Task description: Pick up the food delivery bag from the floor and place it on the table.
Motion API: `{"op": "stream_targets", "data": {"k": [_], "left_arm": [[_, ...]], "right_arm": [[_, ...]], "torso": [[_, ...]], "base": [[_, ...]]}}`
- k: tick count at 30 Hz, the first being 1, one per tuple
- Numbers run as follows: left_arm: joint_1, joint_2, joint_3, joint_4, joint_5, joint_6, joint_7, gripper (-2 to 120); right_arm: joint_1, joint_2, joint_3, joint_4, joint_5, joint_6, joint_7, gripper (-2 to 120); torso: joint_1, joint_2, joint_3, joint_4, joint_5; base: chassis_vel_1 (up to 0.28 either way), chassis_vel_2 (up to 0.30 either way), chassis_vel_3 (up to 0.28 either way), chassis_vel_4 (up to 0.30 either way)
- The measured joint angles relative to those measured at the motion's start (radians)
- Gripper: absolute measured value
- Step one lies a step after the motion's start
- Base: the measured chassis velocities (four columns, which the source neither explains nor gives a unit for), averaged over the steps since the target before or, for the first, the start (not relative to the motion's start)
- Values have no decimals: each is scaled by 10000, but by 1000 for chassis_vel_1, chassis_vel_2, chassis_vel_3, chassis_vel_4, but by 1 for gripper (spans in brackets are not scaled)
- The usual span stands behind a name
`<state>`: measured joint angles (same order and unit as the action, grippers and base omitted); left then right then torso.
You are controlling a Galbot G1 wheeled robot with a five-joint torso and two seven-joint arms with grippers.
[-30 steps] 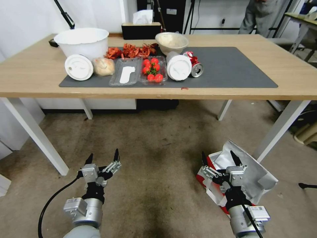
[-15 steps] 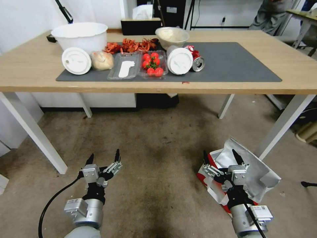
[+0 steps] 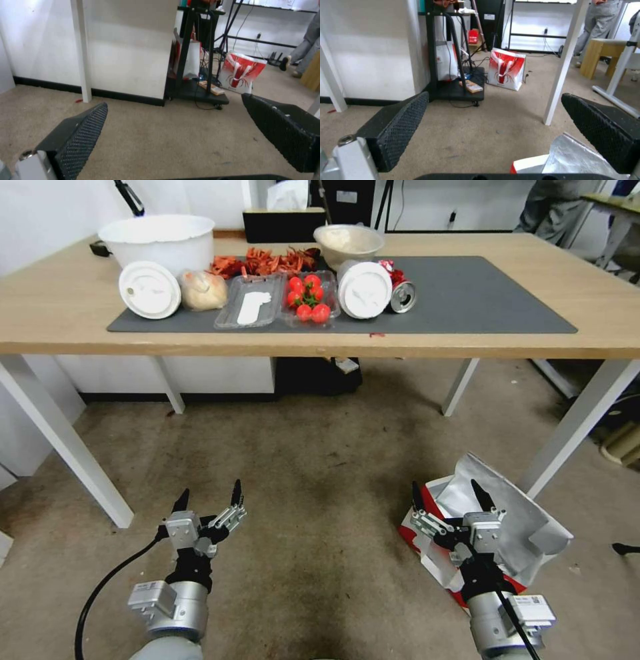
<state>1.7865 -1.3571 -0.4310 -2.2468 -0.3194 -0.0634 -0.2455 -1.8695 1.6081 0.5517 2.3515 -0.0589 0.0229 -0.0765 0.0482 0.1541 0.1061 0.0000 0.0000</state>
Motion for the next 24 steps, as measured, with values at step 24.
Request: {"op": "stream_targets", "data": {"k": [24], "left_arm": [[47,-4,-3,-52,15,-115,1,100]], "right_arm": [[-41,0,31,29,14,16,8,100]], "torso": [[-109,-1012,-903,0,0]], "base": [[0,0,0,0]]}}
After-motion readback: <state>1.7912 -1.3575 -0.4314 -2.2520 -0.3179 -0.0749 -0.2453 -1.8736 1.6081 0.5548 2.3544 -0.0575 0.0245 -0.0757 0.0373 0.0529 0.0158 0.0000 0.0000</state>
